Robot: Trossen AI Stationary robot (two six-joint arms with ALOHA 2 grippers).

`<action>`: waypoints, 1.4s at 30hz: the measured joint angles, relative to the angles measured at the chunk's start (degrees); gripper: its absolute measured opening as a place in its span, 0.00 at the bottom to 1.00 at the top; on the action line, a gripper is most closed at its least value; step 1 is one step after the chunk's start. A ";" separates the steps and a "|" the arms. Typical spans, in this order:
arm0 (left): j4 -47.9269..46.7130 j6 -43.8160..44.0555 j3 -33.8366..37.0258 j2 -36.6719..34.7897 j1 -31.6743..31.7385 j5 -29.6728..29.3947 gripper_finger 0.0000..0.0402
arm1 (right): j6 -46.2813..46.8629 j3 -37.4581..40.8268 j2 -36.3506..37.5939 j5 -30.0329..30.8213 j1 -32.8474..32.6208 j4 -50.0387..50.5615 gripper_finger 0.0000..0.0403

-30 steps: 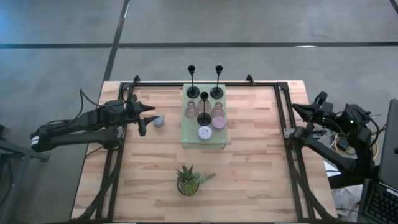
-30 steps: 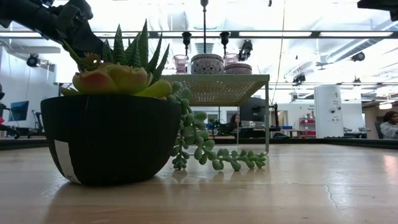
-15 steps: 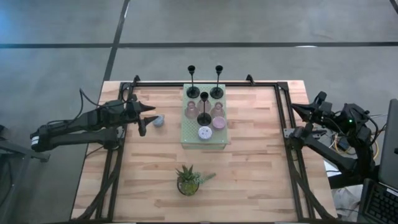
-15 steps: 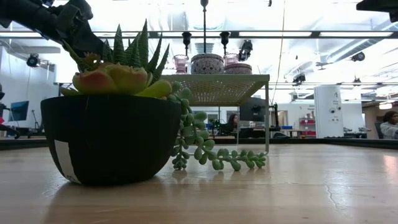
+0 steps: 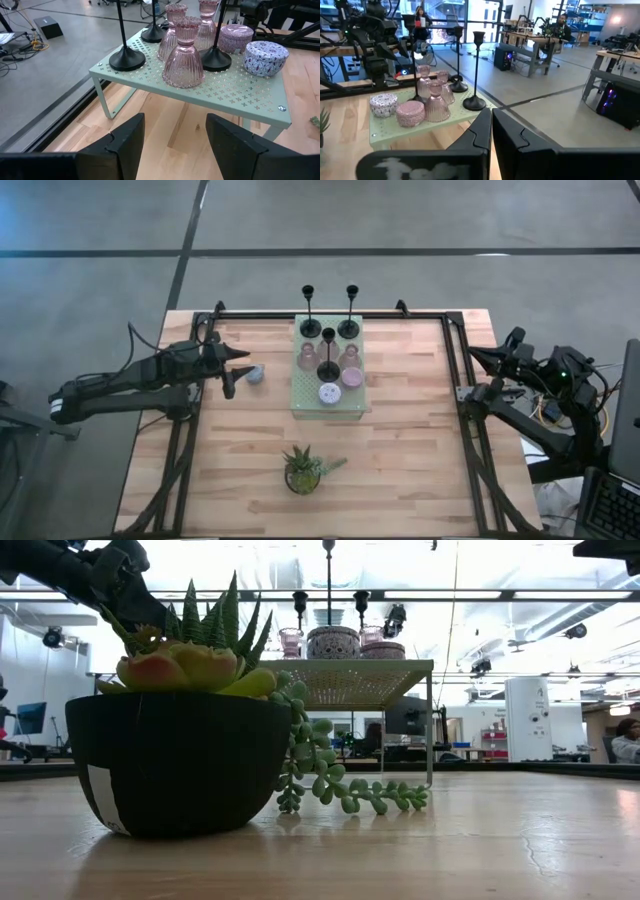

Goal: Pick & Place candle stick holders
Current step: Put the blue scented candle on the shelf

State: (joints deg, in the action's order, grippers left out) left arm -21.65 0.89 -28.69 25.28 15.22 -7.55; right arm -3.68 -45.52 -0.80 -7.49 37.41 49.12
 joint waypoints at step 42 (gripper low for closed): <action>7.29 17.62 -0.27 0.22 0.02 0.97 0.54 | 0.02 -0.01 0.02 0.04 0.00 -0.02 0.02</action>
State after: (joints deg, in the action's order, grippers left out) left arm -14.36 18.51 -28.96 25.50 15.25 -6.58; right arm -3.66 -45.53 -0.78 -7.44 37.41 49.10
